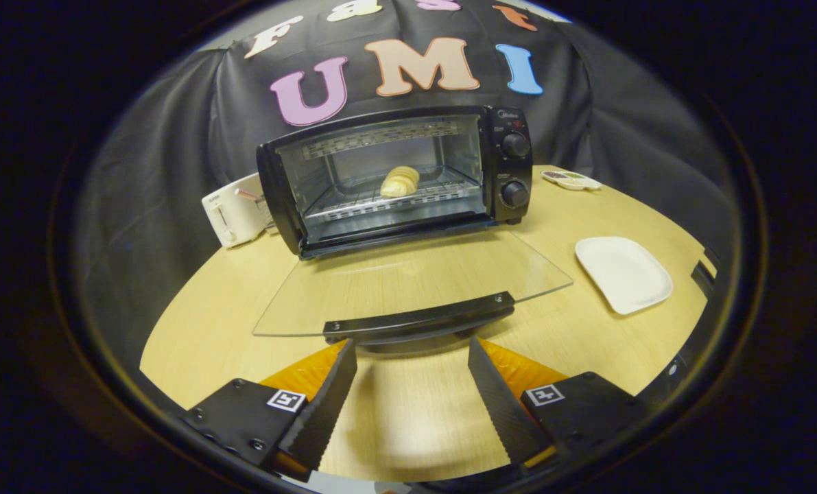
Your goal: Open the toaster oven, put the food inside, and close the toaster oven door.
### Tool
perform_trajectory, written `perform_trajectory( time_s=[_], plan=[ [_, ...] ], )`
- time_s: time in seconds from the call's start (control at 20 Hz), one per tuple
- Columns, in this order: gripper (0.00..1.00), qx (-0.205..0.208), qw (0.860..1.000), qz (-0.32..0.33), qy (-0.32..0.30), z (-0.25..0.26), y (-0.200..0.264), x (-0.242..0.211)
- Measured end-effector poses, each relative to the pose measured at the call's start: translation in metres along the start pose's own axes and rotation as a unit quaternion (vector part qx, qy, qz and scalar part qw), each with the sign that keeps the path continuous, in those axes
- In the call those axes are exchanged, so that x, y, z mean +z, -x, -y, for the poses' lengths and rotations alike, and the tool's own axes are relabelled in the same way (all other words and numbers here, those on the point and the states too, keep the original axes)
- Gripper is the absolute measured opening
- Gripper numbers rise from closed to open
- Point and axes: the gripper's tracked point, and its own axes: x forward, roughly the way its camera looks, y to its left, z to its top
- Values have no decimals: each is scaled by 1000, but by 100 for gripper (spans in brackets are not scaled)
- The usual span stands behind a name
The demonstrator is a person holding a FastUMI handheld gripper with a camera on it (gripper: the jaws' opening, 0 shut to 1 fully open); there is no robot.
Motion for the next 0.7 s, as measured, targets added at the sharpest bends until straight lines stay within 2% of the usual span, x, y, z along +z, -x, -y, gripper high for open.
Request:
perform_trajectory(
  time_s=[0.35,0.7],
  plan=[
    [98,3,1000,11,24,-2,2,7],
    [98,7,999,28,22,-2,9,19]
  ],
)
